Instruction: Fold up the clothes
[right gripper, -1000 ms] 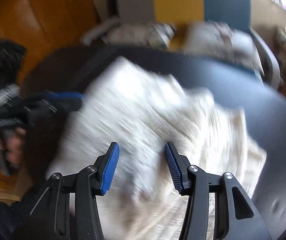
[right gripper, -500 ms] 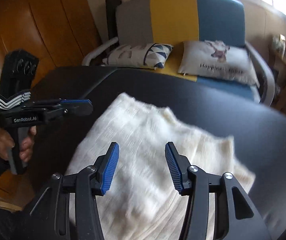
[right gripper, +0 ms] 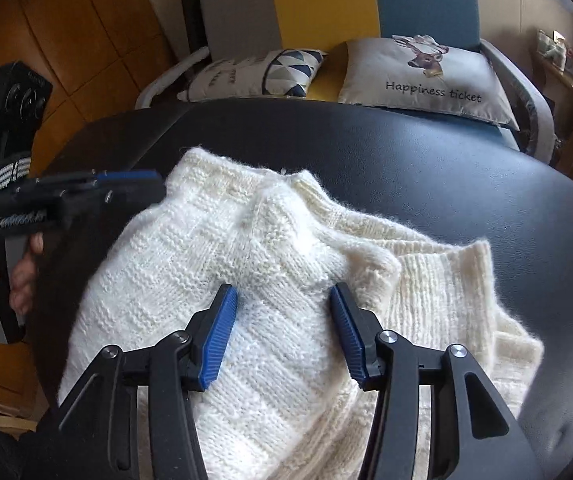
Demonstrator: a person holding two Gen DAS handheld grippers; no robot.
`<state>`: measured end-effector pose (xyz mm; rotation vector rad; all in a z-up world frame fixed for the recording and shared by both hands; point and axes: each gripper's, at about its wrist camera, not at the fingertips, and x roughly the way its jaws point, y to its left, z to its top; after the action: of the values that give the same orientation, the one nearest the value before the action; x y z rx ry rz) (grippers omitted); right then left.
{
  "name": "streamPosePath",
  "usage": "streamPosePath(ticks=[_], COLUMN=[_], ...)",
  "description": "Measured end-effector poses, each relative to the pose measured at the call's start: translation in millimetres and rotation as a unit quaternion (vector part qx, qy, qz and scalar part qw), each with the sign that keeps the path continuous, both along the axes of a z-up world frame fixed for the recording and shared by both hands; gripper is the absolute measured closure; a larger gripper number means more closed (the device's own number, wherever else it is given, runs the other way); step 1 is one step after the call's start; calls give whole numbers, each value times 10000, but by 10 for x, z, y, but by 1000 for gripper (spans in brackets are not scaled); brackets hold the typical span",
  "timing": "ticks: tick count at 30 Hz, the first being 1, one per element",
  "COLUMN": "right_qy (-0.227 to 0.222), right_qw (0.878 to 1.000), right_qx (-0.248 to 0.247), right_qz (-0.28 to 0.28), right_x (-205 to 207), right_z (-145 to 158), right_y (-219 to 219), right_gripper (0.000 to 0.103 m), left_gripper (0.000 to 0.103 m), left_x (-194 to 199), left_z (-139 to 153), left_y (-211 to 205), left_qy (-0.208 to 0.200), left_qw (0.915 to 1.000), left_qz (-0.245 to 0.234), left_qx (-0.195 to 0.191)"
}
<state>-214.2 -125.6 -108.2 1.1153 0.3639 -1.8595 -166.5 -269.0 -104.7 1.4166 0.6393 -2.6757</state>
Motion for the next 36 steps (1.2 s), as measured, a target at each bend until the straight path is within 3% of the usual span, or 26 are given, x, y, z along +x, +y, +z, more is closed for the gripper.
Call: streamPosePath(ticks=[2,3,6,10,14,16,22,24,27,28,32,36], right_qy=[269,363,614,510,105,201,521,469,385,342,-18,316], right_qw=[9996,9993,9967,9922,9991,9995,9957,9946,9948,9935,9993,9992], right_qx=[20,-1,-23,885,363,204,-431,-356,487,770,260,40], right_qz=[34,93,529,708,195,94,630,852,813,763,285,220], right_x=[113,171,430,556,463,535,1060,1205,1175,1153,1043,1173], right_z=[149,206,297,-140,-171,-60,278,205,-219,-378,-328,-16], right_y=[-4,0,50,97,302,374,553,545,439,411,616,778], right_gripper=[50,50,50,48,43,43,43,43,43,41,42,42], left_gripper=[75,75,75,75,75,75,75,75,75,75,75,75], left_x=[-128,-165,-165,-13,385,613,1263,1264,1228,1259,1434,1708], left_z=[-157,-227,-232,-60,294,369,239,91,-239,-239,-60,93], left_y=[-51,-49,66,-1,165,311,956,1152,1319,1339,1263,1192], left_qy=[-350,-515,-404,-208,397,605,788,549,104,214,447,826], left_qw=[9990,9984,9989,9998,9980,9961,9914,9904,9874,9867,9899,9891], left_qz=[-3,43,-209,45,-67,-251,-800,-1058,-1222,-1200,-1091,-1029], left_qx=[270,240,-135,34,-487,-584,-671,-705,-1001,-1071,-787,-658])
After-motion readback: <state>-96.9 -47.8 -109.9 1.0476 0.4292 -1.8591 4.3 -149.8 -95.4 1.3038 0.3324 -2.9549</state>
